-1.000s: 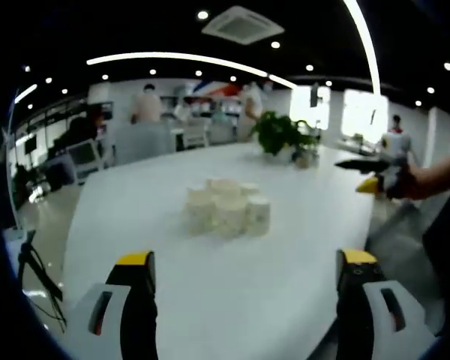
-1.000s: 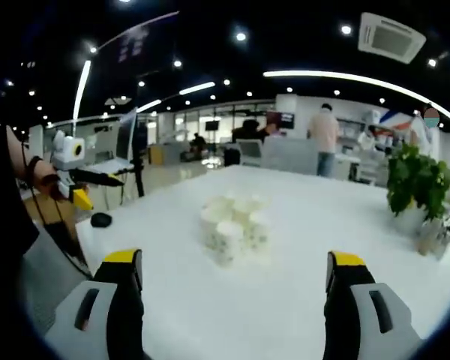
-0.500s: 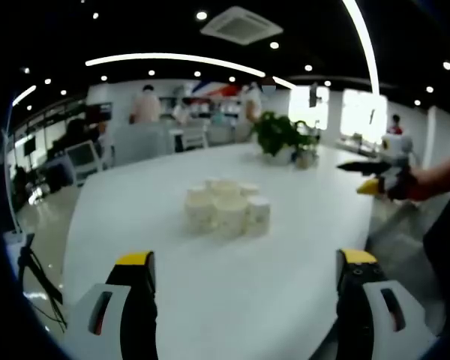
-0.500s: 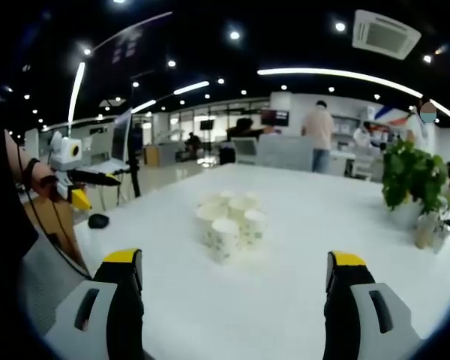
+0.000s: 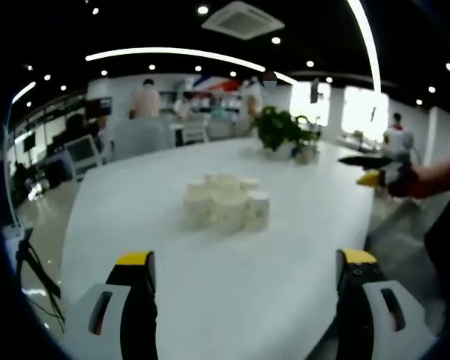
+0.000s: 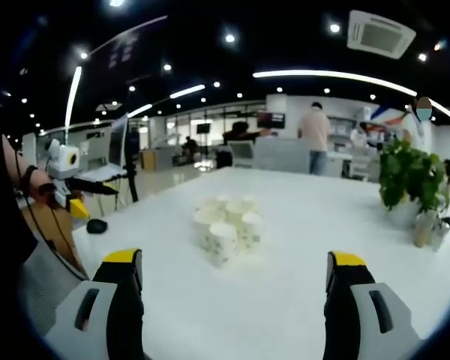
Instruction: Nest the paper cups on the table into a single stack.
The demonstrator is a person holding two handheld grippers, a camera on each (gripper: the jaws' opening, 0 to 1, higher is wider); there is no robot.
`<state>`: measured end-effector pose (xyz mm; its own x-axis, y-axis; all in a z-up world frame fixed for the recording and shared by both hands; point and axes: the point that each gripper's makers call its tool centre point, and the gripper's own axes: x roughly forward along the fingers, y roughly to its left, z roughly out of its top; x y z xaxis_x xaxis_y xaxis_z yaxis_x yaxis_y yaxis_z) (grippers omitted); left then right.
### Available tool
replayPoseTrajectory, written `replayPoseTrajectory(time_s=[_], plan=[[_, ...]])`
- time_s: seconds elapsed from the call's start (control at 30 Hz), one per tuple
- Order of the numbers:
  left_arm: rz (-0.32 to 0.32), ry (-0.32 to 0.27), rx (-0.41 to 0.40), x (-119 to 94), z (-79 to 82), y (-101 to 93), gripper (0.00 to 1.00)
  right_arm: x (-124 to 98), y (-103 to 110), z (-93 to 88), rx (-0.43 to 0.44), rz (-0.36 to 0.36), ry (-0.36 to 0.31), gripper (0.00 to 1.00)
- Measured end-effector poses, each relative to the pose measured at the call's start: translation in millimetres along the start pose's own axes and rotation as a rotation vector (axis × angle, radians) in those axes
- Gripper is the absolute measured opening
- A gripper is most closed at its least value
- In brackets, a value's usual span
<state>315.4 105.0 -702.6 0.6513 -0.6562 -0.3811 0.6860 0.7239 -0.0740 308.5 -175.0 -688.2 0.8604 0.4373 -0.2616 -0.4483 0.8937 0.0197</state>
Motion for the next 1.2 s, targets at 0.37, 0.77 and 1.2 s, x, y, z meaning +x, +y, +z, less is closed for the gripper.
replayPoseTrajectory(time_s=[0.37,0.77,1.2], plan=[[0.008,0.007,-0.006,0.3,-1.6,1.6,0.99,-1.1,1.1,0.0,0.007,-0.001,0.001,1.00],[-0.009,0.014,-0.005,5.5,-0.6,-4.5,0.99,-9.9,-8.5,2.0,0.012,-0.027,-0.011,1.00],[-0.014,0.000,-0.003,6.9,8.4,-2.5,0.99,-7.6,-4.9,5.1,-0.007,-0.013,0.000,1.00]])
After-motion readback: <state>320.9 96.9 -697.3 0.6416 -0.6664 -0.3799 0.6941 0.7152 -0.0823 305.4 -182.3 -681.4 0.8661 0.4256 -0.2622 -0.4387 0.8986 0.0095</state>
